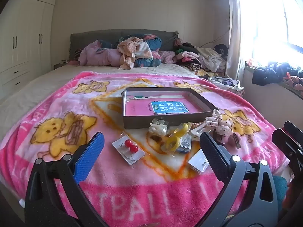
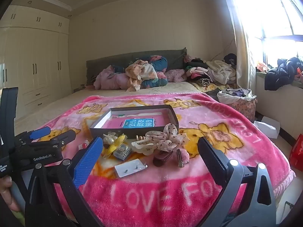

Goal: Organize jewelry

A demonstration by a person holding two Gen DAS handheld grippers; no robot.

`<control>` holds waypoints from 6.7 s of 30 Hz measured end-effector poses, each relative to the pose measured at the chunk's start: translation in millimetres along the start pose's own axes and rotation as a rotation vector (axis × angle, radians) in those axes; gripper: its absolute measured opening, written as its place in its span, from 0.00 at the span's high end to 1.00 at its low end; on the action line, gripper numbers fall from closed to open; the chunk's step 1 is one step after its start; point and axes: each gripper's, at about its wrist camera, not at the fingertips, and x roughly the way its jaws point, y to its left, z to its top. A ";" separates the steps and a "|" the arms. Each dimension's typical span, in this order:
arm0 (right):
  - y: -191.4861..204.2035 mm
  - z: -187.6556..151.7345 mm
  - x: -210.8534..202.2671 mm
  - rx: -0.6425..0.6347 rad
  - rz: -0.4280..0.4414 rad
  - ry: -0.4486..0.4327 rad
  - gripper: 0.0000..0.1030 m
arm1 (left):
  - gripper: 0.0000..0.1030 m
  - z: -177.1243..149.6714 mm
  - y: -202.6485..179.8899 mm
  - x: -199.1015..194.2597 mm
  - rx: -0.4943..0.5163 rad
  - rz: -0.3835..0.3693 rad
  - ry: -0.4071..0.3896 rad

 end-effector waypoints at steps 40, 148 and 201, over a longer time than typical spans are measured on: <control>2.7 1.4 -6.4 0.005 0.021 -0.010 0.06 | 0.10 0.0 -0.1 0.4 0.002 0.002 0.007; -43.4 -10.8 188.7 -0.078 0.021 0.452 0.40 | 0.53 -8.7 -37.6 150.1 0.151 -0.232 0.306; -17.6 71.7 236.6 -0.008 0.150 0.318 0.91 | 0.73 70.2 31.3 196.9 0.016 -0.103 0.212</control>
